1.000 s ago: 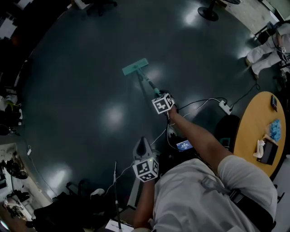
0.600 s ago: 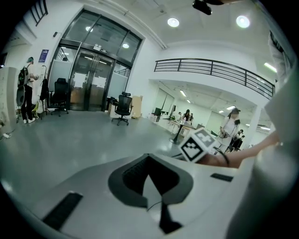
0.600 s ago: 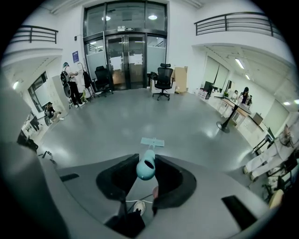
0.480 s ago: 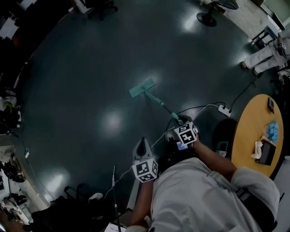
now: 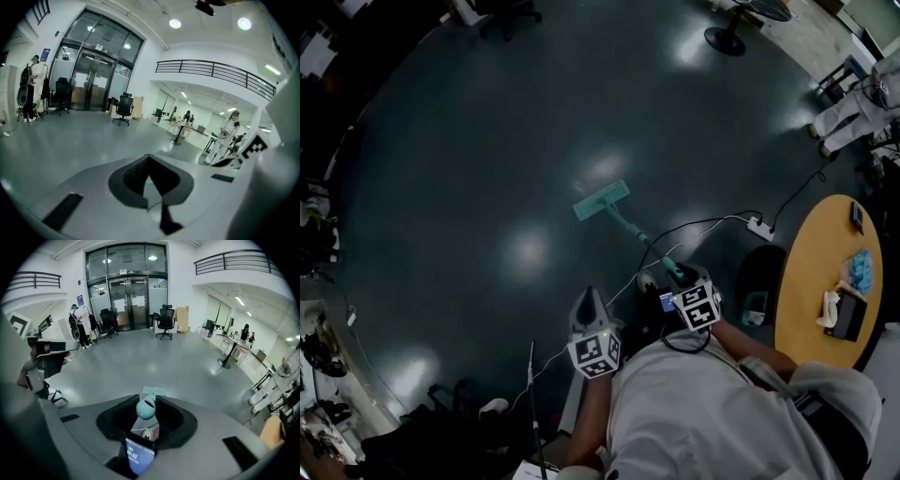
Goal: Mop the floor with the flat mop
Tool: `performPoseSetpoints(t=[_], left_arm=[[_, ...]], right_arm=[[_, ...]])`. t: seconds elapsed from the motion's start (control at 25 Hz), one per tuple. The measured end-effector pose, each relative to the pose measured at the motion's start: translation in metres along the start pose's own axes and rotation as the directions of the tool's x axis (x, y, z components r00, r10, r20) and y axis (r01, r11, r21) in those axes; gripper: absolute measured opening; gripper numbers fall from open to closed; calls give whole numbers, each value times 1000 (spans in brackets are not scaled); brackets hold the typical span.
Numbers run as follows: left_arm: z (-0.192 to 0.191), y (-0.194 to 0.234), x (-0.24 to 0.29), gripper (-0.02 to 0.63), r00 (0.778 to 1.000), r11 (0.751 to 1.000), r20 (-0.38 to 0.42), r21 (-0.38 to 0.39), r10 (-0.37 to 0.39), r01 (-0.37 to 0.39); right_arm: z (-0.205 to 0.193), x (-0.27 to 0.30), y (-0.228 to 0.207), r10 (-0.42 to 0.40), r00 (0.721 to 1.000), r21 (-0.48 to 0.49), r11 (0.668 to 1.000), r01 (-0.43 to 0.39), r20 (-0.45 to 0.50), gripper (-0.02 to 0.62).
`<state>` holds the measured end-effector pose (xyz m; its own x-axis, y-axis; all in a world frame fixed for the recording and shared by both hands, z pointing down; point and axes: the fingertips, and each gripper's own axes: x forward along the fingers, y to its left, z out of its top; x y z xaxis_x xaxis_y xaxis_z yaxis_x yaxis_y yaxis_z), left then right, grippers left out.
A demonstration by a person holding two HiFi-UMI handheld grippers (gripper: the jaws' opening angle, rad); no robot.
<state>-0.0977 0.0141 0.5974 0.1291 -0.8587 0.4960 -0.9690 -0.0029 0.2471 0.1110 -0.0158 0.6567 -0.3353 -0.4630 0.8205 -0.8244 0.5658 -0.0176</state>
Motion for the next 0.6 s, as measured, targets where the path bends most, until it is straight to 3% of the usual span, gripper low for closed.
performPoseSetpoints(t=[0.16, 0.36, 0.6], left_arm=[[-2, 1, 1, 0, 1000, 1000, -8, -6, 21, -21], [-13, 10, 2, 0, 997, 997, -44, -19, 71, -72], [-16, 11, -13, 0, 992, 992, -48, -42, 113, -115]], right_arm=[[28, 80, -7, -17, 1000, -25, 1000, 18, 15, 112], [96, 199, -27, -49, 998, -21, 999, 49, 25, 110], [162, 243, -38, -73, 997, -48, 996, 75, 41, 110]])
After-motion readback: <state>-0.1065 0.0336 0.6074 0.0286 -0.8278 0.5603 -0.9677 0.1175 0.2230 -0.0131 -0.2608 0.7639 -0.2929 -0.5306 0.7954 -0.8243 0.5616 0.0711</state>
